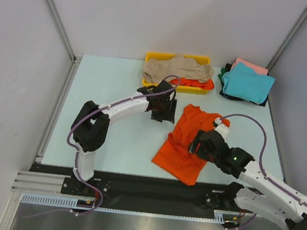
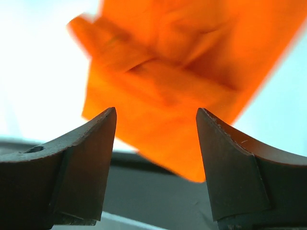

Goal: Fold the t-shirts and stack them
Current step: Fold the tshirt

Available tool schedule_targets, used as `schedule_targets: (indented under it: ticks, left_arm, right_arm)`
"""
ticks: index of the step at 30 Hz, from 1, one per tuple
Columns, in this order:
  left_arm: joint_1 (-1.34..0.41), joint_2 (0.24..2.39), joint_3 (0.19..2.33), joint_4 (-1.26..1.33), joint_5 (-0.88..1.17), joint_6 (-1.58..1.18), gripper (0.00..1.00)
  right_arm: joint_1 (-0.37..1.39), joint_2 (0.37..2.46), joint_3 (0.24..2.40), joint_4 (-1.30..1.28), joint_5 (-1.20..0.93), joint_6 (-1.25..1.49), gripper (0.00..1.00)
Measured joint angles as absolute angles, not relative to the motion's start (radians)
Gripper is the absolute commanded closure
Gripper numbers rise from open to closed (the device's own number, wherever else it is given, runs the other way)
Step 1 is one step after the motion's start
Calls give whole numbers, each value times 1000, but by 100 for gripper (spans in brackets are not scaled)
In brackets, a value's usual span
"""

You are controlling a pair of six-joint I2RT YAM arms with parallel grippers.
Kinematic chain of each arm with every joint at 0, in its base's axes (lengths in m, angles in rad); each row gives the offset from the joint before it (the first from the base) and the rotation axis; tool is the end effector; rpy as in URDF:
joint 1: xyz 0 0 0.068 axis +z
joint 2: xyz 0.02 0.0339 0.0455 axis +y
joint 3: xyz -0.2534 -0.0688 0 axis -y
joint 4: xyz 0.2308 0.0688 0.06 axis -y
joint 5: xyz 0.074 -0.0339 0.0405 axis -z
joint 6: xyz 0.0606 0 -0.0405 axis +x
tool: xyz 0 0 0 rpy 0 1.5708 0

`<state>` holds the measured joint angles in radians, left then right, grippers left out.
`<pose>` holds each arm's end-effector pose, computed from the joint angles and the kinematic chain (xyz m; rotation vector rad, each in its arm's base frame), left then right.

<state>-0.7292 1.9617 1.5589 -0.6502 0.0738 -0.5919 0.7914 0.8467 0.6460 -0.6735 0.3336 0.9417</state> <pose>0.3094 -0.2825 0.1957 0.2139 2.7213 -0.5231 0.1367 0.1102 0.2154 0.3287 2.3984 0.4052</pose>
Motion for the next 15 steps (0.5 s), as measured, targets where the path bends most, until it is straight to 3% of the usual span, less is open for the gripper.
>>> schedule_targets:
  ticks: [7,15]
  left_arm:
    - [-679,1806,1426,-652,51,-575,35]
    - [-621,1494,1153,-632,25,-575,35]
  right_arm:
    - [1053,1050,719,-600,358,972,29]
    - [1048,1351,734,-490,329,982,29]
